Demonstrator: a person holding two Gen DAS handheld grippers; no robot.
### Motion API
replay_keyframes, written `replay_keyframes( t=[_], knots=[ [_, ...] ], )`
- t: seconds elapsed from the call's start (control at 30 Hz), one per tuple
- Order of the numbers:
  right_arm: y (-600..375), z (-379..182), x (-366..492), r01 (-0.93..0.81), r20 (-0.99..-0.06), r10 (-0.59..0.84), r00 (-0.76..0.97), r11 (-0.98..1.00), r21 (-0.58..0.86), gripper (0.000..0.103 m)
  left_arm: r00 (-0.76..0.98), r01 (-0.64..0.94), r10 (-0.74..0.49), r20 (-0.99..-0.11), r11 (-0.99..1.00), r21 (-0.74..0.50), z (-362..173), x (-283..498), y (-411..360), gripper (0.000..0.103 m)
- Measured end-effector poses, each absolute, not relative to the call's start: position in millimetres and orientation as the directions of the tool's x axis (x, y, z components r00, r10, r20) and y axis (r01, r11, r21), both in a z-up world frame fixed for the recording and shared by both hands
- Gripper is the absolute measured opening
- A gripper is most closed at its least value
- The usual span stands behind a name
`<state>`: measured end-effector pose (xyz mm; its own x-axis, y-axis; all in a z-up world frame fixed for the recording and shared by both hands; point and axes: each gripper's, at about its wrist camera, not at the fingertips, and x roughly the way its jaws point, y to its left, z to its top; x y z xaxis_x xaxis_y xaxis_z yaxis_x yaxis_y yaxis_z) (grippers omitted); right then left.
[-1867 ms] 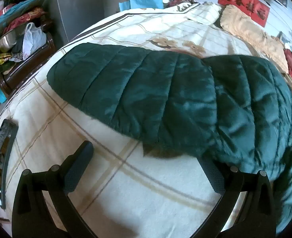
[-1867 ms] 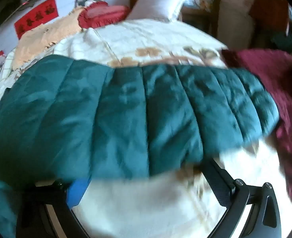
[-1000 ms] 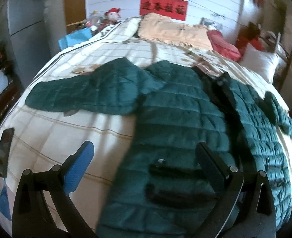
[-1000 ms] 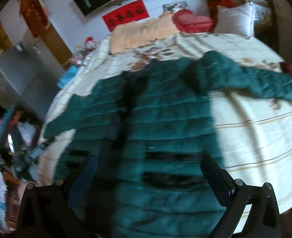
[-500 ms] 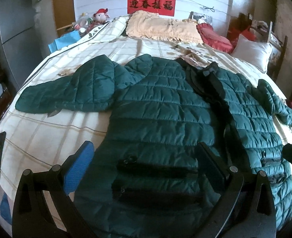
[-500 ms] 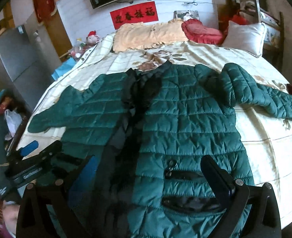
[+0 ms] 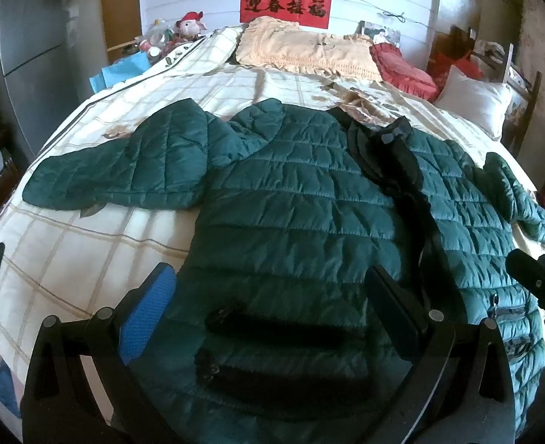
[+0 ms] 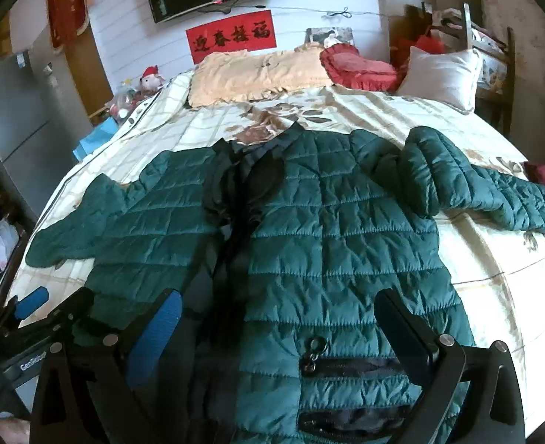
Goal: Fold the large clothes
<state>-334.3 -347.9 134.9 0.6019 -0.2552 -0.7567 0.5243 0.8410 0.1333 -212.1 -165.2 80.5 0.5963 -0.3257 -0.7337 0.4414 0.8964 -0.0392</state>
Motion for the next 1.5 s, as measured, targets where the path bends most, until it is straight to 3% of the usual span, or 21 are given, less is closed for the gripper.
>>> replay_keyframes(
  t=[1.5],
  knots=[
    [-346,113,-350,0.549,-0.777,-0.271,0.568,0.828,0.113,0.103,0.551,0.486,-0.356,-0.755,0.872,-0.056,69,-232,-183,0.103]
  ],
)
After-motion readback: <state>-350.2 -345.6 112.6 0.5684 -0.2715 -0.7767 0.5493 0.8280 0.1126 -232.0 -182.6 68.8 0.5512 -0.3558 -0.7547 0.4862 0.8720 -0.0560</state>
